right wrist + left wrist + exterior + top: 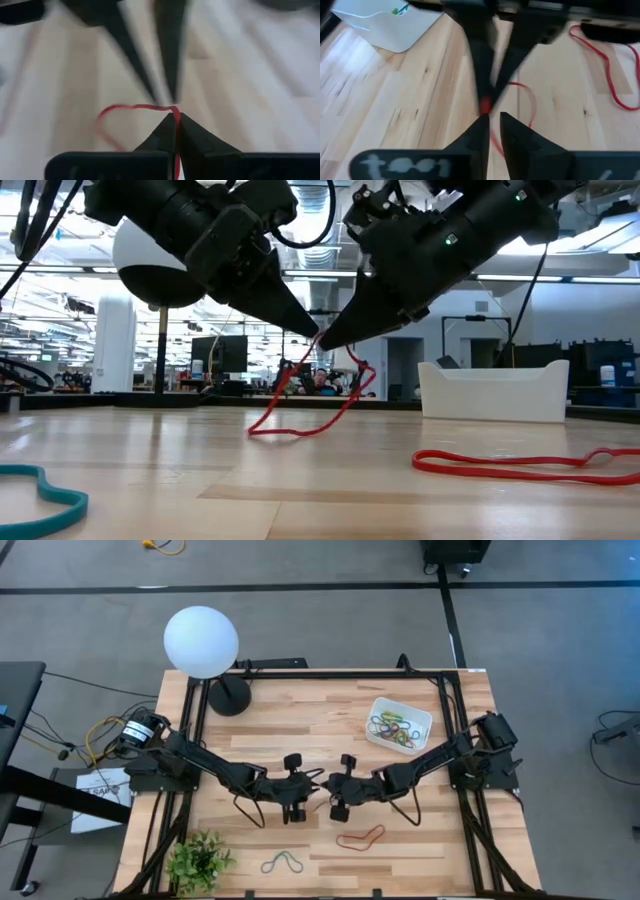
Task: Pick and place items into bin
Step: Put the left red rubber band into the white bin
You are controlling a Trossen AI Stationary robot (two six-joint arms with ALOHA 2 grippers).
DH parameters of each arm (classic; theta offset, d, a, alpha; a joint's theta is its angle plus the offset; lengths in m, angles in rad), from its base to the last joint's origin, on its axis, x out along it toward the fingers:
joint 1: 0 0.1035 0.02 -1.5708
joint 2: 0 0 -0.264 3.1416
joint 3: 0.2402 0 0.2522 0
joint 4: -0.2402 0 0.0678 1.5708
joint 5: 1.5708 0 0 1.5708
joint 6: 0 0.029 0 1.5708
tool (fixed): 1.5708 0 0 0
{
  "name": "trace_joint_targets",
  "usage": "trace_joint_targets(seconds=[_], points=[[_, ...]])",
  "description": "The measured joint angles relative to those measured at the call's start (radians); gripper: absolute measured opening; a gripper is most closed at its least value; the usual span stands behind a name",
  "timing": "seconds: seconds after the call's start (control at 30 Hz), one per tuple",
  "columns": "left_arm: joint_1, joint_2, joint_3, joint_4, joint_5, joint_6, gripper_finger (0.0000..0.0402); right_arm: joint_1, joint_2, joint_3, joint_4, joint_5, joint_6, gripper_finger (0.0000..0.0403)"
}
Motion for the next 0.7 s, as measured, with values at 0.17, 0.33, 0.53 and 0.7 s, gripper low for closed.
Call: trace_joint_targets(seconds=[0.17,0.33,0.53,0.7], points=[[0.000,0.000,0.000,0.000,0.001,-0.002,0.0049,-0.007,0.000,0.000,-0.060,0.342,0.076,0.0002],[0.000,0.000,0.000,-0.001,0.001,-0.030,0.0050,-0.002,0.000,0.000,-0.224,0.769,0.100,0.0004],[0.000,0.000,0.000,-0.004,0.001,-0.027,0.0050,0.035,-0.004,0.000,-0.355,1.142,0.077,0.0002],[0.000,0.000,0.000,-0.004,0.002,-0.027,0.0050,0.004,-0.035,0.002,-0.434,1.149,0.048,0.0001]])
